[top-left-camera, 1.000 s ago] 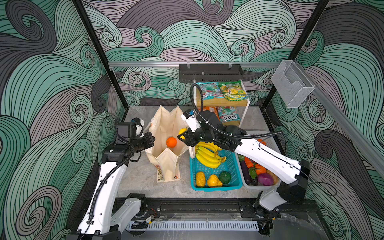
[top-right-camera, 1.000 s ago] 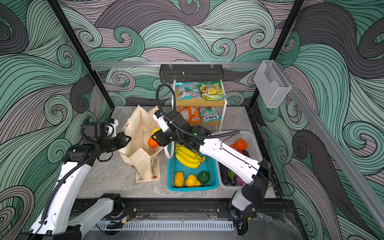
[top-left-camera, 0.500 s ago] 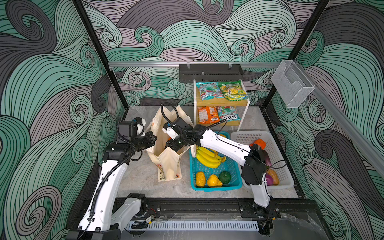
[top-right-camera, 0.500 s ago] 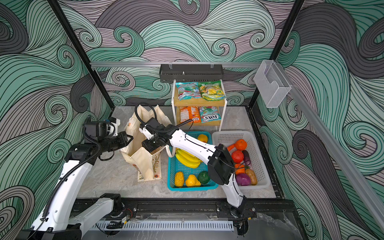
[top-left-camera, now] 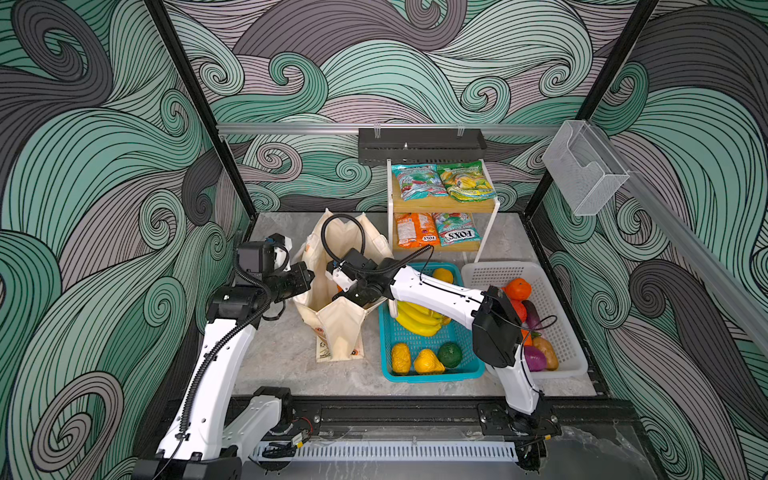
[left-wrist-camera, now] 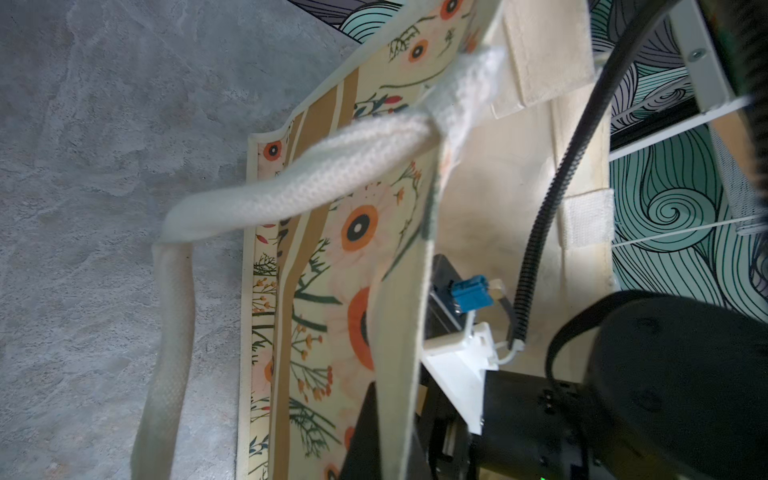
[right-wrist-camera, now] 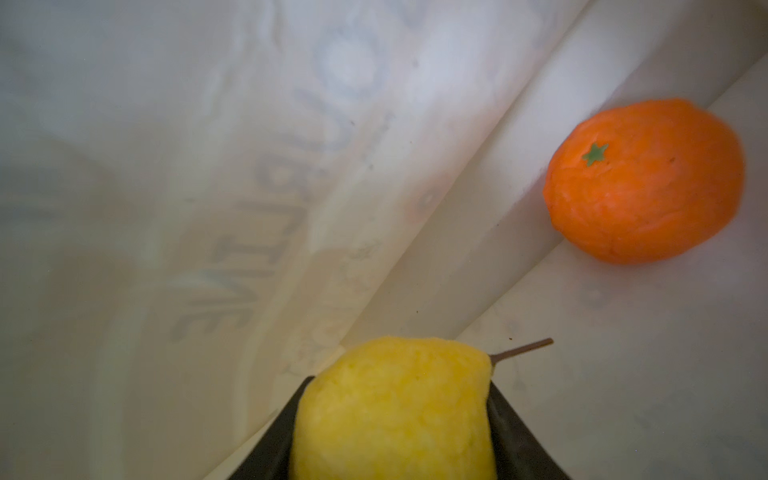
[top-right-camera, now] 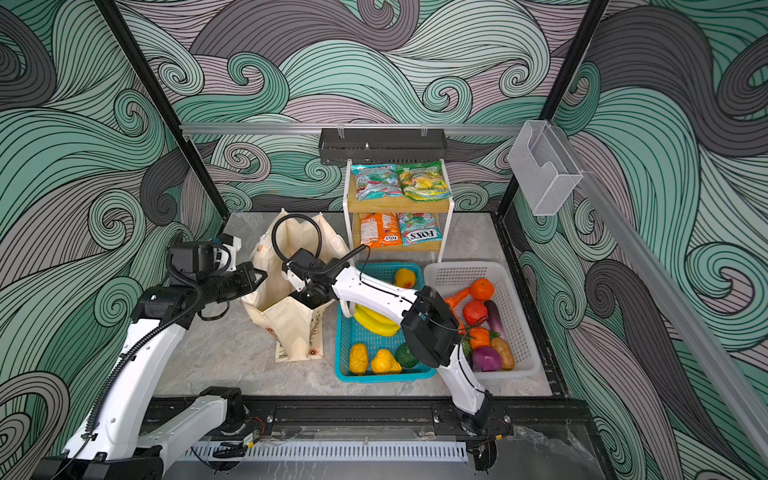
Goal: Place the food into the grocery bag and tie it
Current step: 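Carry the yellow pear with the right gripper over into the tote bag, then lower the pear into the bag and open the right gripper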
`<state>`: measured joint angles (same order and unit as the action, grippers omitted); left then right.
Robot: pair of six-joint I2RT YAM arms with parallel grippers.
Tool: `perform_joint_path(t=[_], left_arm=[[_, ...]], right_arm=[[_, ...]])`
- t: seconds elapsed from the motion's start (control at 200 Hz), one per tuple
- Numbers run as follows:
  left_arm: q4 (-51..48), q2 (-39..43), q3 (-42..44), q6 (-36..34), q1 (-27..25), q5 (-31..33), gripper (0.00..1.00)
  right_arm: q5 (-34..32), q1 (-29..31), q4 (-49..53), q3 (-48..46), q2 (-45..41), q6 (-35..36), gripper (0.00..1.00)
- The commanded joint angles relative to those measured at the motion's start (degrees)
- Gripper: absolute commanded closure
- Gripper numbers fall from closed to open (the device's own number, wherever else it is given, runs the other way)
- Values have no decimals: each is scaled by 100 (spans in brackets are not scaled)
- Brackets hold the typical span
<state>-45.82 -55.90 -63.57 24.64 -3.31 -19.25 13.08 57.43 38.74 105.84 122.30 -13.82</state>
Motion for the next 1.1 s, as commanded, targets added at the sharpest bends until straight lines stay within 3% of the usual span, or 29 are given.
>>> perform_joint_path(t=[0.0,0.43,0.63,0.756,0.826,1.096], left_arm=[[275,88,-24,-12,-29,58,100],[172,124,-78,-64,-29,201,100],[155,115,-107,-67,-28,224,100],[140,135,-129,-68,-29,261,100],[106,134,-163,-71,-29,323,100],[-2,83,-155,-98,-29,553,100]], right_arm=[[-38,40,-133,-247,205,-173,57],[-157,58,-341,-178,1047,-432,53],[-238,58,-340,-117,1027,-432,39],[-229,57,-312,-77,823,-428,24],[-244,64,-307,-101,641,-454,1],[-93,66,-401,-36,-129,-375,1]])
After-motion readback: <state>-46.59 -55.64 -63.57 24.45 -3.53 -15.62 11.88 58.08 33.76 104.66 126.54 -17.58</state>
